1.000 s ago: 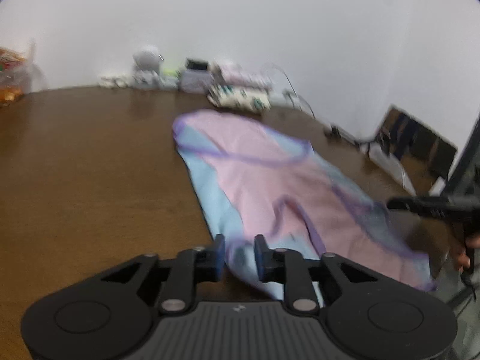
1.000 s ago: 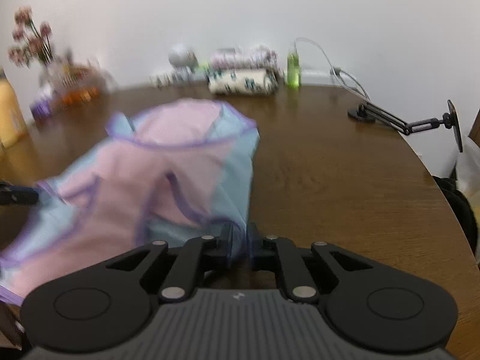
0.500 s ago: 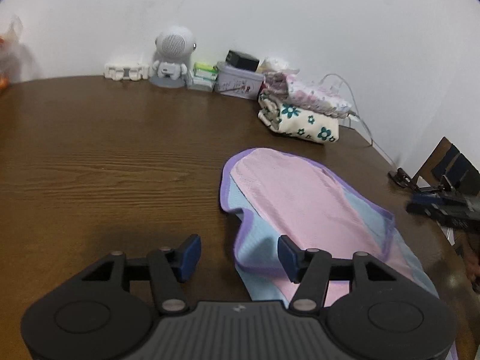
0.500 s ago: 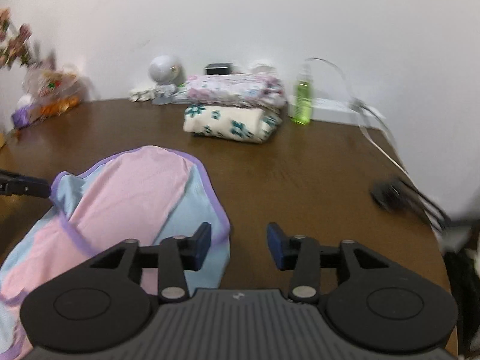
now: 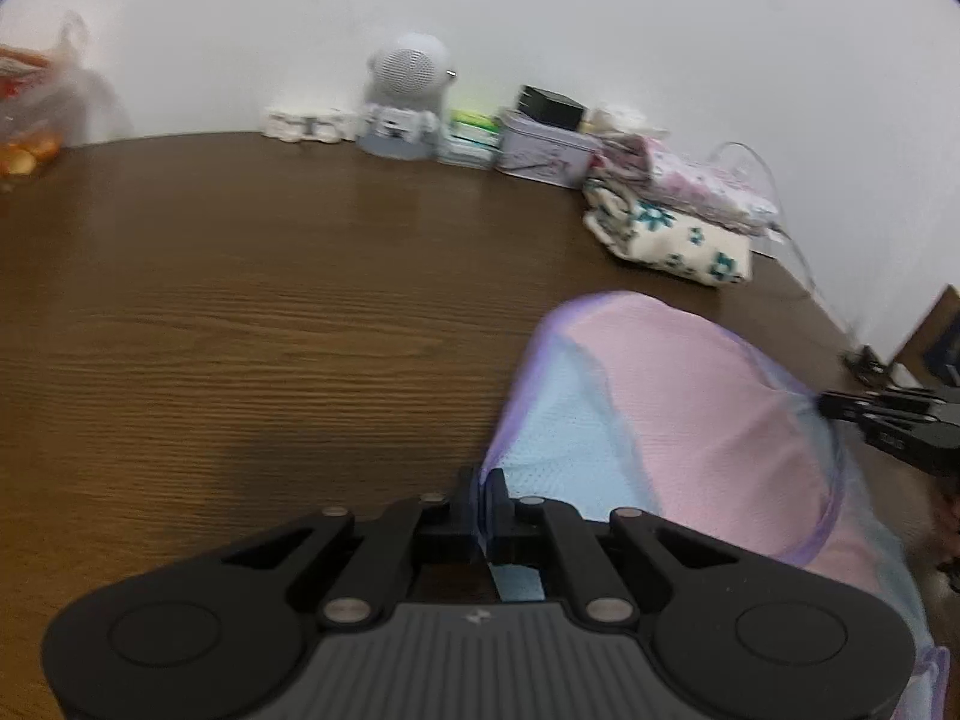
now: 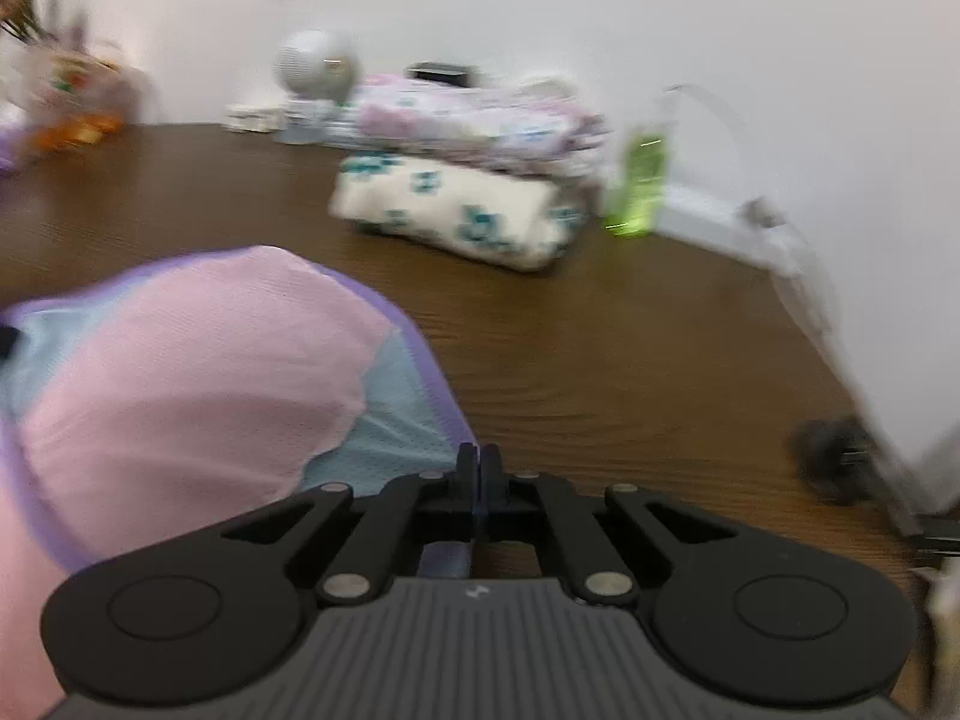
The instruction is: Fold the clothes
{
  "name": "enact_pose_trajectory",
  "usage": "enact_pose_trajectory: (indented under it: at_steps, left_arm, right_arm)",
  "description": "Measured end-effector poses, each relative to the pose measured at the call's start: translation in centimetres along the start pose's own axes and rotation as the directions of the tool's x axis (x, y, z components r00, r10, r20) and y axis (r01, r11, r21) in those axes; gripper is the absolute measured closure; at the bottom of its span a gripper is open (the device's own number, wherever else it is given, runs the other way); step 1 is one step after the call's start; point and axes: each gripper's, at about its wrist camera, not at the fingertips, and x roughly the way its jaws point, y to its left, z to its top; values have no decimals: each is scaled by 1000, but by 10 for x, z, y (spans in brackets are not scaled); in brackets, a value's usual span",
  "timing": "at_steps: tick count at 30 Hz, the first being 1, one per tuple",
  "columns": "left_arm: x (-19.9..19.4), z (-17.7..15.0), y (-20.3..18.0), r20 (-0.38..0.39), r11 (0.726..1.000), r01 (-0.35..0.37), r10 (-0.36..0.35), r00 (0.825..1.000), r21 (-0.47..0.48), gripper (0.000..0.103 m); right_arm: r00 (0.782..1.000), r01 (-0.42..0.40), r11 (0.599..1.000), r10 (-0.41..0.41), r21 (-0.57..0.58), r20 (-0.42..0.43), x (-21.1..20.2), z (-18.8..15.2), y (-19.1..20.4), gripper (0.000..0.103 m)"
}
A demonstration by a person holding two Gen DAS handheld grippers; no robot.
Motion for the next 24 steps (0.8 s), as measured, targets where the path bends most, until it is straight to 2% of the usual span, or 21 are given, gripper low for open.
enact_pose_trajectory:
  at_steps: [1,3,4,5,7,9,12,14,15,16,17,19,22,24]
  left_arm:
    - [1,1,-2,1,1000,-5,5,1000,13,99]
    - [3,4,-7,17,999,-21,20,1000,45,87]
    - [3,5,-10,32,998,-28,27,999,60,70]
    - [4,8,-13,40,996,-26,23,999,80,57]
    - [8,15,-17,40,994,3,-7,999,109,53]
    - [17,25,-20,22,990,47,-50,999,134,52]
    - [42,43,-27,-16,988,55,-53,998,142,53]
    - [52,48,-30,-37,986,44,-39,999,159,60]
    - [54,48,-31,-39,985,41,-35,999,169,74]
    - [55,49,-32,-39,983,38,-31,999,179,103]
    - [56,49,-33,-39,981,35,-28,999,189,101]
    - [55,48,-32,-26,983,22,-17,1000,184,101]
    - [52,46,-30,-6,985,1,0,1000,174,101]
    - [50,46,-29,8,986,-13,12,1000,168,99]
  right_arm:
    - [1000,1,1000,-1,3,4,0,-1,-2,102]
    - [999,-12,1000,12,-7,31,-3,-1,-2,100]
    - [999,-17,1000,17,-10,50,-6,0,-2,93]
    - [998,-18,1000,18,-11,61,-9,1,-4,80]
    - [997,-25,1000,25,-10,79,-15,5,-9,65]
    - [995,-66,998,66,1,72,-15,11,-18,64]
    - [985,-170,985,169,32,26,3,25,-31,64]
    - [983,-180,983,181,46,-14,21,32,-34,66]
    - [983,-182,983,183,37,-28,27,34,-32,68]
    - [982,-185,982,186,26,-40,32,35,-30,79]
    - [984,-175,984,175,12,-32,35,36,-26,92]
    - [989,-149,989,149,-17,-8,39,39,-17,99]
    - [994,-107,993,109,-59,29,45,44,-3,98]
    - [994,-93,993,97,-72,51,41,44,1,91]
